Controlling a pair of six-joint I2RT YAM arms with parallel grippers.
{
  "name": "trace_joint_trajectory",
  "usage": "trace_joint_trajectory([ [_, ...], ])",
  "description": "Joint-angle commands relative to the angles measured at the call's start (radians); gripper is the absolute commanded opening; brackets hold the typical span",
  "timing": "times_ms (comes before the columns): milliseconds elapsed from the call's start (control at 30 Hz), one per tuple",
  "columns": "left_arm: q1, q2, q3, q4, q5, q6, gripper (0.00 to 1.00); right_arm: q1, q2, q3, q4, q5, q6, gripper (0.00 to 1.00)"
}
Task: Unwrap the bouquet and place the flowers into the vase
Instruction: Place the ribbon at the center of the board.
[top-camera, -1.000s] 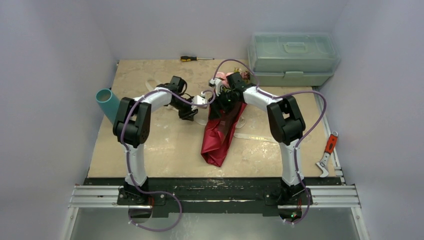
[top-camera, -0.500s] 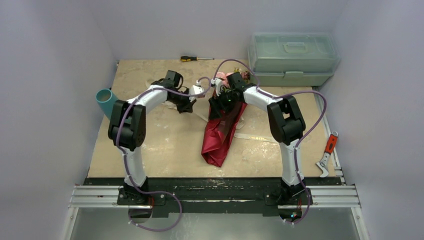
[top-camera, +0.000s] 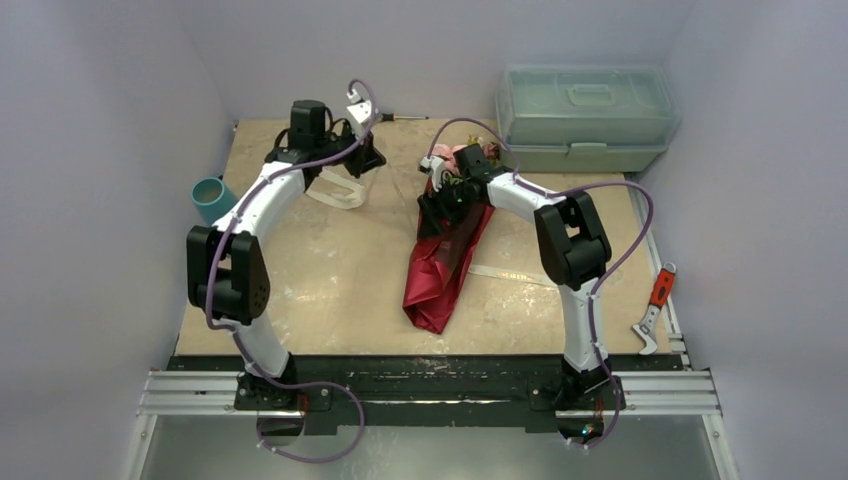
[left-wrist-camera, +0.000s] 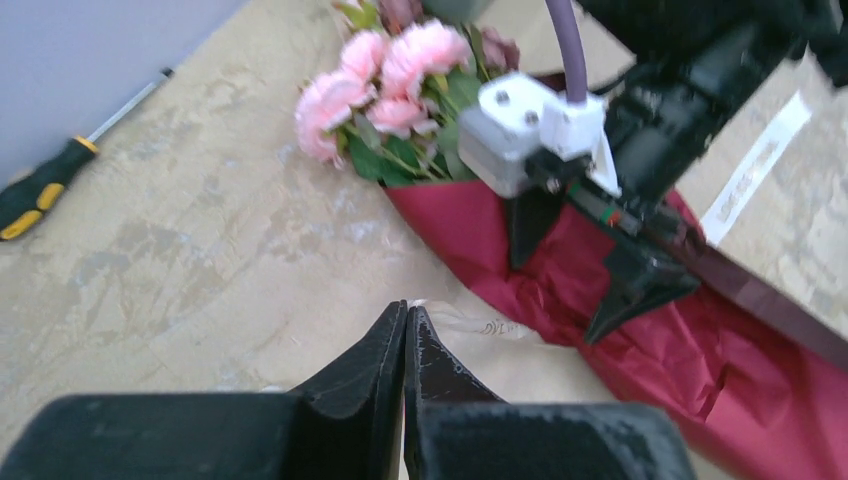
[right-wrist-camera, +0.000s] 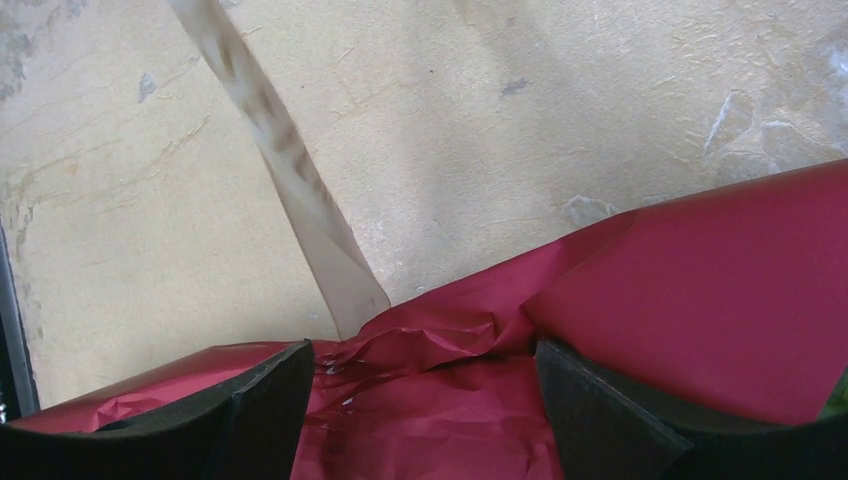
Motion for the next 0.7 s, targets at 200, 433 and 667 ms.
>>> trace_joint_trajectory([
  [200,0.147,-0.018,0.316,0.438,-0.032,-0.566,0.00,-0.008,-0.045,-0.011,-0.021,-0.014,-0.007,0.86],
  [433,0.260,0.048,0.515,0.512,-0.203,-0.739,0.00,-0.007,-0.045,-0.016,-0.019,-0.011,-0.013,0.86],
  [667,0.294,0.163,0.843,0.474,-0.389,-0.686,0.00,-0.007,-0.044,-0.021,-0.019,-0.012,-0.013,0.86],
])
